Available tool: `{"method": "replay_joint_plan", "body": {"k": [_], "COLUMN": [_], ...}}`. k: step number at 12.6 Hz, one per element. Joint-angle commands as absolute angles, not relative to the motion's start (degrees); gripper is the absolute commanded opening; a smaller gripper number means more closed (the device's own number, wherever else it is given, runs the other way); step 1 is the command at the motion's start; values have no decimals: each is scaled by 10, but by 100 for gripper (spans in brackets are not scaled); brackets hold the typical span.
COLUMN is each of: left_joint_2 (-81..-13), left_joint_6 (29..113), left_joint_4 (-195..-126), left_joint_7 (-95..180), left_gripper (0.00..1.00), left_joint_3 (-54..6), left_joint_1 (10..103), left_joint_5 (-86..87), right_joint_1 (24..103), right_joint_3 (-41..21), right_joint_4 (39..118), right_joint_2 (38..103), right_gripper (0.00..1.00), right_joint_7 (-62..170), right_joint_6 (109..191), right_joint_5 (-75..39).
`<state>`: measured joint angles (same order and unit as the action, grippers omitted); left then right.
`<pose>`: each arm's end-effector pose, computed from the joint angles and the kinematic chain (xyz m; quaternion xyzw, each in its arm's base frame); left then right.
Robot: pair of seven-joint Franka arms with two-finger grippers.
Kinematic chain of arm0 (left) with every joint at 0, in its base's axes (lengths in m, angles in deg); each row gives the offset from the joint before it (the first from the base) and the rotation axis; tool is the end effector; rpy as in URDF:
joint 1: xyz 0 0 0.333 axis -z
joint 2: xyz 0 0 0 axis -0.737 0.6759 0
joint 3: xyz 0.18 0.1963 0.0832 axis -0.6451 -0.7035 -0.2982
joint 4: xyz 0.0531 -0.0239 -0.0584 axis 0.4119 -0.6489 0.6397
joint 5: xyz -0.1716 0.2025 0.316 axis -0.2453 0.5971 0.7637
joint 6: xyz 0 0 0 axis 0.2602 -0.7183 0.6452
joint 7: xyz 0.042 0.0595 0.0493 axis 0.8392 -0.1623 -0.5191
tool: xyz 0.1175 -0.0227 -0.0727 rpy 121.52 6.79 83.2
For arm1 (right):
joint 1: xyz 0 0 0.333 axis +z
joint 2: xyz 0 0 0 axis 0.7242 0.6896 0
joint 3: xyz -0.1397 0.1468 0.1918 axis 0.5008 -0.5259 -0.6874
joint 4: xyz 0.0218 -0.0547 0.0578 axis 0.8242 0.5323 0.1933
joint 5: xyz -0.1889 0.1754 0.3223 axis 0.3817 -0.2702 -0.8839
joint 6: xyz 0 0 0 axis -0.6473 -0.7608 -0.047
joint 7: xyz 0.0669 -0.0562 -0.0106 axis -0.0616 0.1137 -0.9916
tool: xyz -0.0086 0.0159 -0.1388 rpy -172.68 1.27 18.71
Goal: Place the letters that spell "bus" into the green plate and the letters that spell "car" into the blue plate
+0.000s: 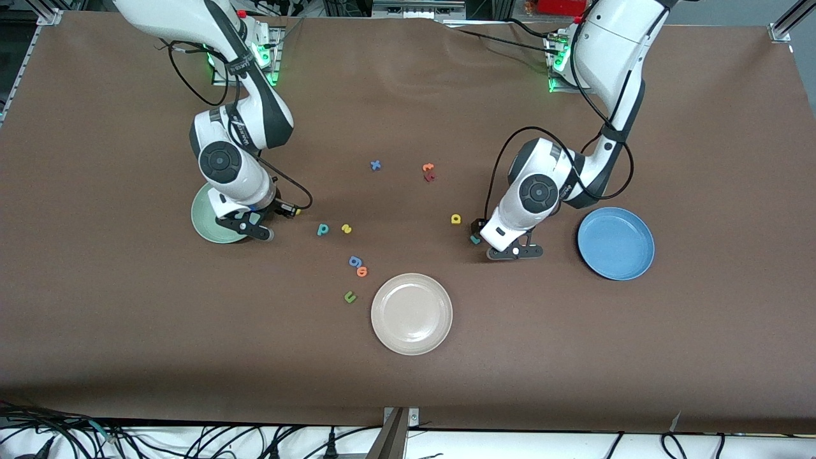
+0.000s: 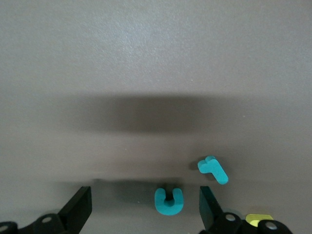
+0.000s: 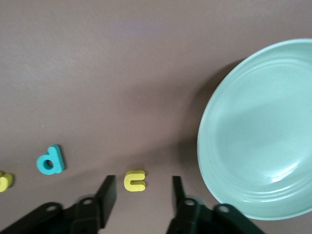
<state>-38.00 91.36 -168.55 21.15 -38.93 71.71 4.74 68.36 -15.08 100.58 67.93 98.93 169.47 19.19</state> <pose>0.5420 -0.2854 0.0979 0.9971 0.0398 -0.0625 0.0160 0.5246 0.2073 0.1469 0.9858 -0.1565 -0.0499 0.0348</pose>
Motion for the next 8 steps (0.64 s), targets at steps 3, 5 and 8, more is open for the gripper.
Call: {"method": "replay_joint_plan", "body": {"k": [3,5,8], "left_joint_2": [-371,-370,-369], "left_joint_6": [923,928,928], "left_joint_4": [-1687,-1688,-1688], "left_joint_7": [183,183,183], "left_gripper": [74,72,66], "left_joint_3": [-394,-394,-394], "left_joint_1": [741,741,741], "left_joint_5": [34,34,35], "right_joint_1": [687,690,702], "right_joint_3": [-153,-155,-155], "right_joint_4": [1049,1059,1061], "right_joint_2": [706,709,716], "right_gripper": [72,66,58], "right_joint_7": [1001,1013,1025], "right_joint_6": [1795,1813,1825], "right_joint_5": [193,193,193]}}
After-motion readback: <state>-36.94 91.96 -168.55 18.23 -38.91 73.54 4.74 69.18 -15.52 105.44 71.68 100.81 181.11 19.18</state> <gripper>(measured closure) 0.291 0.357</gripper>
